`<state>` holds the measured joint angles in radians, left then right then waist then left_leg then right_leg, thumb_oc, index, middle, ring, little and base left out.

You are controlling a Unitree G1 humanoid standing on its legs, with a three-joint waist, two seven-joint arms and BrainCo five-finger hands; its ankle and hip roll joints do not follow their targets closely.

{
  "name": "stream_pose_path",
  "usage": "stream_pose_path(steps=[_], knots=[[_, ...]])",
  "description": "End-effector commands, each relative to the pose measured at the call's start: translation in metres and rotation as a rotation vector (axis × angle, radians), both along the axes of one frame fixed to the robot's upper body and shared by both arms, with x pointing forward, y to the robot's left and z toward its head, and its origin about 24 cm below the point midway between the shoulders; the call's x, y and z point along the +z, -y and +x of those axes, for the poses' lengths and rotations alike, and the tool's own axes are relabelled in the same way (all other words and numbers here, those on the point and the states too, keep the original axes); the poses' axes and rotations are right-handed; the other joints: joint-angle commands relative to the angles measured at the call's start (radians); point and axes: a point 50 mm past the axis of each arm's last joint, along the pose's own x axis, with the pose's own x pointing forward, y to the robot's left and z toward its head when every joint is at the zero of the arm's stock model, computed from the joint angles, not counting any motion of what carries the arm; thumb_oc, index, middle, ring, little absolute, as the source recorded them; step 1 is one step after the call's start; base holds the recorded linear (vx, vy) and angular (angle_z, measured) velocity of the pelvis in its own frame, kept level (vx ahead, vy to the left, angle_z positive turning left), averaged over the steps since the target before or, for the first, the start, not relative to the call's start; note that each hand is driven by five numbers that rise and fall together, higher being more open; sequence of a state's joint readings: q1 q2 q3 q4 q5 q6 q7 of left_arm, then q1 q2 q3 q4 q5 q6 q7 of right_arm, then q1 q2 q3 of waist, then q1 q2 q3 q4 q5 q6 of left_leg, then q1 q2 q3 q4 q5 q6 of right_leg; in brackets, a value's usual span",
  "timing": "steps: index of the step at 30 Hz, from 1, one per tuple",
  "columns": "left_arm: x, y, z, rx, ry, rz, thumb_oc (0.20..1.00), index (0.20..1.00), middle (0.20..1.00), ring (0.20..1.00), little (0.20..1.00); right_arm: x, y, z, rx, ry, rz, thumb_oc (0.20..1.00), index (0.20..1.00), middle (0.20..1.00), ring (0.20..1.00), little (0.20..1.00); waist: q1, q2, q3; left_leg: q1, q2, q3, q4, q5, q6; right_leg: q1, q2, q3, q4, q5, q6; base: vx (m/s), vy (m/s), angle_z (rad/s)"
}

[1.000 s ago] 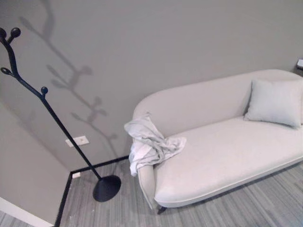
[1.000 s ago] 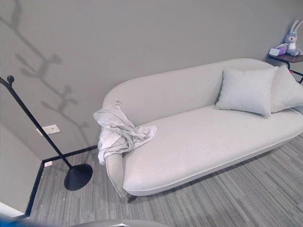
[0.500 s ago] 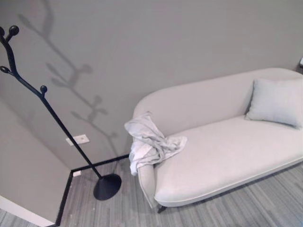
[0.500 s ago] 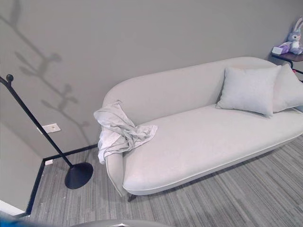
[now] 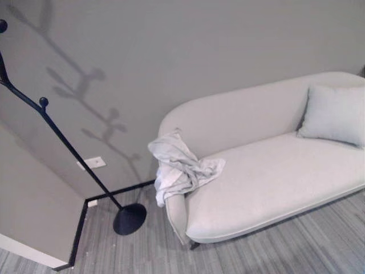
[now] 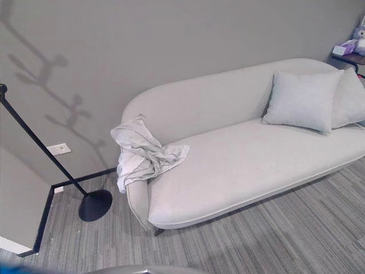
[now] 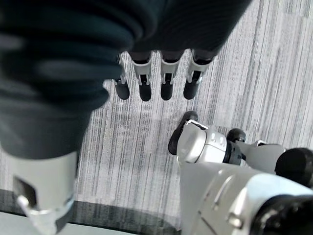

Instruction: Hang the clothes on the sofa on the clothes rack.

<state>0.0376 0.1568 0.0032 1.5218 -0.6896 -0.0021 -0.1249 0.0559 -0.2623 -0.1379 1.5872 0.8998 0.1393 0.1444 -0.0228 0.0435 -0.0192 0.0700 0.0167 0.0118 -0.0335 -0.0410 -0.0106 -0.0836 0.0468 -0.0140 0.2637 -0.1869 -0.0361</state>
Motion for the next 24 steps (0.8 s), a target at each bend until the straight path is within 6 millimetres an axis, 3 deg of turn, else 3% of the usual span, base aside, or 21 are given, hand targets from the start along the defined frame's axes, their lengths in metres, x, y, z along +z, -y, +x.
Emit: stream_pose_path(steps=[1, 4, 5, 6, 9, 11, 15, 17, 19, 23, 24], knots=[[0.001, 0.002, 0.033, -0.076, 0.093, 0.008, 1.0, 1.0, 1.0, 1.0, 1.0, -0.004, -0.019, 0.015, 0.061, 0.004, 0.04, 1.0, 1.0, 1.0, 1.0, 1.0, 0.005, -0.069, 0.042, -0.029, -0.041, -0.027, 0.12, -0.039, -0.015, 0.18, -0.052, 0.095, -0.326, 0.185, 0.094, -0.13, 0.001, 0.0], [0.001, 0.005, 0.037, -0.098, 0.103, 0.007, 1.0, 1.0, 1.0, 1.0, 1.0, -0.003, -0.014, 0.019, 0.095, 0.003, 0.024, 1.0, 1.0, 1.0, 1.0, 1.0, 0.007, -0.072, 0.068, -0.126, -0.043, -0.032, 0.261, -0.022, -0.034, 0.167, -0.056, 0.097, -0.315, 0.184, 0.083, -0.08, 0.046, 0.02], [0.001, 0.009, 0.041, -0.084, 0.117, 0.001, 1.0, 1.0, 1.0, 1.0, 1.0, -0.002, -0.011, 0.021, 0.112, 0.004, 0.019, 1.0, 1.0, 1.0, 1.0, 1.0, 0.009, -0.07, 0.079, -0.169, -0.012, -0.031, 0.262, 0.001, -0.037, 0.17, -0.068, 0.092, -0.31, 0.176, 0.087, 0.0, 0.089, 0.03], [0.001, 0.009, 0.041, -0.084, 0.117, 0.001, 1.0, 1.0, 1.0, 1.0, 1.0, -0.002, -0.011, 0.021, 0.112, 0.004, 0.019, 1.0, 1.0, 1.0, 1.0, 1.0, 0.008, -0.07, 0.079, -0.169, -0.013, -0.032, 0.262, 0.001, -0.037, 0.169, -0.069, 0.091, -0.31, 0.175, 0.087, 0.08, 0.115, 0.12], [0.001, 0.009, 0.04, -0.056, 0.126, 0.01, 1.0, 1.0, 1.0, 1.0, 1.0, -0.001, -0.005, 0.025, 0.134, 0.015, 0.0, 1.0, 1.0, 1.0, 1.0, 1.0, 0.018, -0.074, 0.064, -0.178, 0.055, -0.047, 0.144, 0.052, -0.04, 0.168, -0.091, 0.082, -0.299, 0.151, 0.098, 0.14, 0.127, 0.21], [0.001, 0.01, 0.042, -0.034, 0.128, 0.021, 1.0, 1.0, 1.0, 1.0, 1.0, 0.0, 0.002, 0.034, 0.158, 0.039, -0.031, 1.0, 1.0, 1.0, 1.0, 1.0, 0.027, -0.063, 0.059, -0.227, 0.125, -0.091, -0.027, 0.152, -0.078, 0.174, -0.107, 0.11, -0.277, 0.108, 0.106, 0.28, 0.347, 0.13], [0.001, 0.013, 0.044, -0.023, 0.136, 0.026, 1.0, 1.0, 1.0, 1.0, 1.0, 0.003, 0.013, 0.042, 0.164, 0.06, -0.069, 1.0, 1.0, 1.0, 1.0, 1.0, 0.036, -0.054, 0.045, -0.283, 0.185, -0.11, -0.054, 0.194, -0.128, 0.232, -0.167, 0.159, -0.283, 0.078, 0.137, 0.31, 0.399, -0.28], [0.0, 0.014, 0.038, -0.028, 0.119, 0.024, 1.0, 1.0, 1.0, 1.0, 1.0, 0.003, 0.014, 0.041, 0.199, 0.057, -0.071, 1.0, 1.0, 1.0, 1.0, 1.0, 0.039, -0.046, 0.028, -0.254, 0.192, -0.107, -0.043, 0.195, -0.13, 0.254, -0.203, 0.178, -0.294, 0.09, 0.157, 0.27, 0.429, -0.51], [0.001, 0.011, 0.04, -0.052, 0.122, 0.035, 1.0, 1.0, 1.0, 1.0, 1.0, 0.003, 0.011, 0.037, 0.209, 0.048, -0.051, 1.0, 1.0, 1.0, 1.0, 1.0, 0.039, -0.05, 0.022, -0.252, 0.168, -0.09, 0.009, 0.176, -0.123, 0.253, -0.248, 0.176, -0.302, 0.116, 0.176, 0.23, 0.436, -0.46], [0.004, 0.001, 0.057, -0.163, 0.154, 0.07, 1.0, 1.0, 1.0, 1.0, 1.0, 0.0, 0.001, 0.028, 0.214, 0.027, -0.01, 1.0, 1.0, 1.0, 1.0, 1.0, 0.025, -0.086, 0.002, -0.263, 0.099, -0.03, 0.087, 0.1, -0.087, 0.214, -0.346, 0.193, -0.28, 0.268, 0.21, 0.2, 0.382, -0.09], [0.004, 0.001, 0.057, -0.163, 0.154, 0.07, 1.0, 1.0, 1.0, 1.0, 1.0, 0.0, 0.001, 0.028, 0.214, 0.027, -0.009, 1.0, 1.0, 1.0, 1.0, 1.0, 0.026, -0.087, 0.001, -0.264, 0.098, -0.028, 0.088, 0.099, -0.087, 0.213, -0.347, 0.194, -0.281, 0.269, 0.21, 0.16, 0.37, 0.03]])
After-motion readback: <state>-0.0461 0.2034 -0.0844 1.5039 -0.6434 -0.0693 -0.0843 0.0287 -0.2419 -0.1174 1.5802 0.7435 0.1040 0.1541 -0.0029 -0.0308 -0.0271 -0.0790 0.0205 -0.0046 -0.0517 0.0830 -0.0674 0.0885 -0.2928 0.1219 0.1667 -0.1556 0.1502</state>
